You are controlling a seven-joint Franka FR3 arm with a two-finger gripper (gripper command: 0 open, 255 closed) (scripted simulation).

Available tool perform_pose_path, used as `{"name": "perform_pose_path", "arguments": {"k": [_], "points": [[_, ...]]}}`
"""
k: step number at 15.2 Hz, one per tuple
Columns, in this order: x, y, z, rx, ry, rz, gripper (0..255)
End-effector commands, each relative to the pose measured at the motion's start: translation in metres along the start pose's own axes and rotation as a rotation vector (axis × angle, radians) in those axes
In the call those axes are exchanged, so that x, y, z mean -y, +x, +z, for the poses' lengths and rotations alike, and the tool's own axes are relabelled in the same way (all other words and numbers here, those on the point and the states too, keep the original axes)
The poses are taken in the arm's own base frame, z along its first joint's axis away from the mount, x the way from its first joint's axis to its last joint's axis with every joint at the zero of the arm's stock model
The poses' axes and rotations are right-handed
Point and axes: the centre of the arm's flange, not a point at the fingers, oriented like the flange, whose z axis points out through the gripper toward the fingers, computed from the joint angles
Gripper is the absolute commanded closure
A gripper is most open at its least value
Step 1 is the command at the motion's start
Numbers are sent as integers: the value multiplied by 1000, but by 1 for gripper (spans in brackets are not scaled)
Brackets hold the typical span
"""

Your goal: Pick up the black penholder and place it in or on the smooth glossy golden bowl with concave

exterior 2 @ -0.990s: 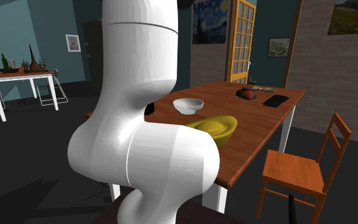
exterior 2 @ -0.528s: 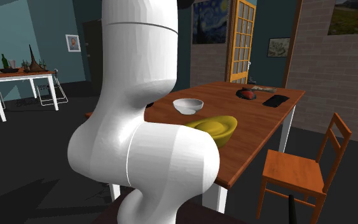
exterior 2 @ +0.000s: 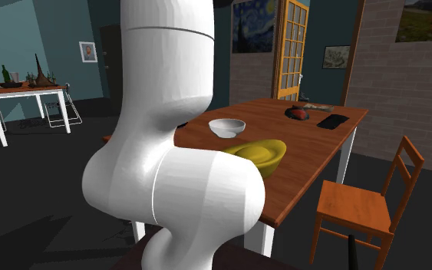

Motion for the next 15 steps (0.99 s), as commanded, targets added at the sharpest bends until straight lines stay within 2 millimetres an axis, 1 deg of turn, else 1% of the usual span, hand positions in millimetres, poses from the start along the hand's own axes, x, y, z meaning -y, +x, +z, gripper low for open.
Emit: {"name": "perform_pose_path", "arguments": {"k": [1,4,5,6,15], "points": [[-20,-14,-3,0,0,0,255],[-54,-35,-6,0,0,0,255],[-42,-28,-3,0,0,1,255],[-42,-28,-3,0,0,1,0],[-50,18,102,-68,105,22,0]]}}
